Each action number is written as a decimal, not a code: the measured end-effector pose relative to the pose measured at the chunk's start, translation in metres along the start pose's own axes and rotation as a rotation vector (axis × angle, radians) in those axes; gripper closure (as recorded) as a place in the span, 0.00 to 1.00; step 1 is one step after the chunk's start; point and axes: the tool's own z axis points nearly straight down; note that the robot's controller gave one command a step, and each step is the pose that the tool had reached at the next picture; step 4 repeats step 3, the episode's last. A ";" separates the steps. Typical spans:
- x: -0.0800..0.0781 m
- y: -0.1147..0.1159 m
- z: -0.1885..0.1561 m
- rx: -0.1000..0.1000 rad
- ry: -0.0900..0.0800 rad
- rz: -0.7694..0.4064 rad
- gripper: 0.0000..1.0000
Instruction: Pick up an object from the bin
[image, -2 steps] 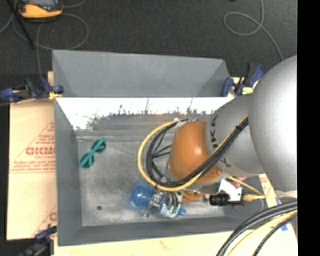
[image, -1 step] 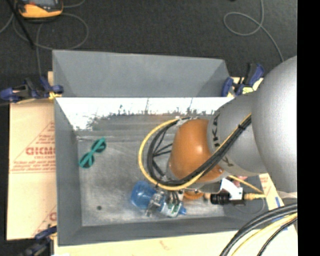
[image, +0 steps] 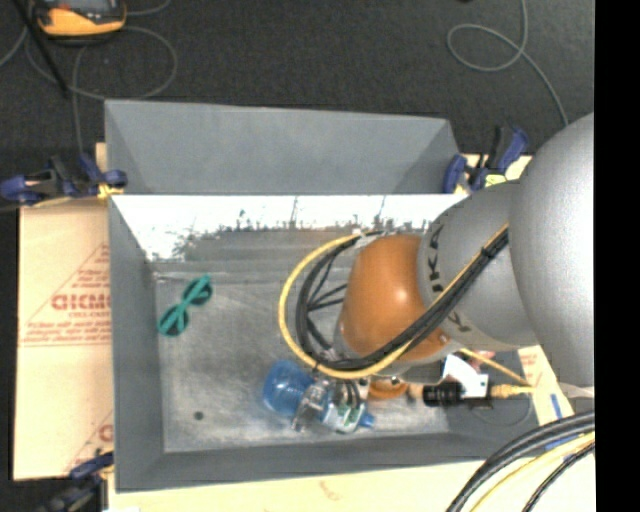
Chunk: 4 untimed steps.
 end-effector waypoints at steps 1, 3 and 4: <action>0.001 -0.001 -0.008 0.002 0.004 0.000 1.00; 0.000 -0.001 -0.036 0.003 0.003 -0.002 1.00; 0.000 -0.001 -0.036 0.003 0.003 -0.002 1.00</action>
Offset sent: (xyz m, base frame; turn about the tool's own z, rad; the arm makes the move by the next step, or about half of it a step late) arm -0.0001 0.0000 0.0513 0.0000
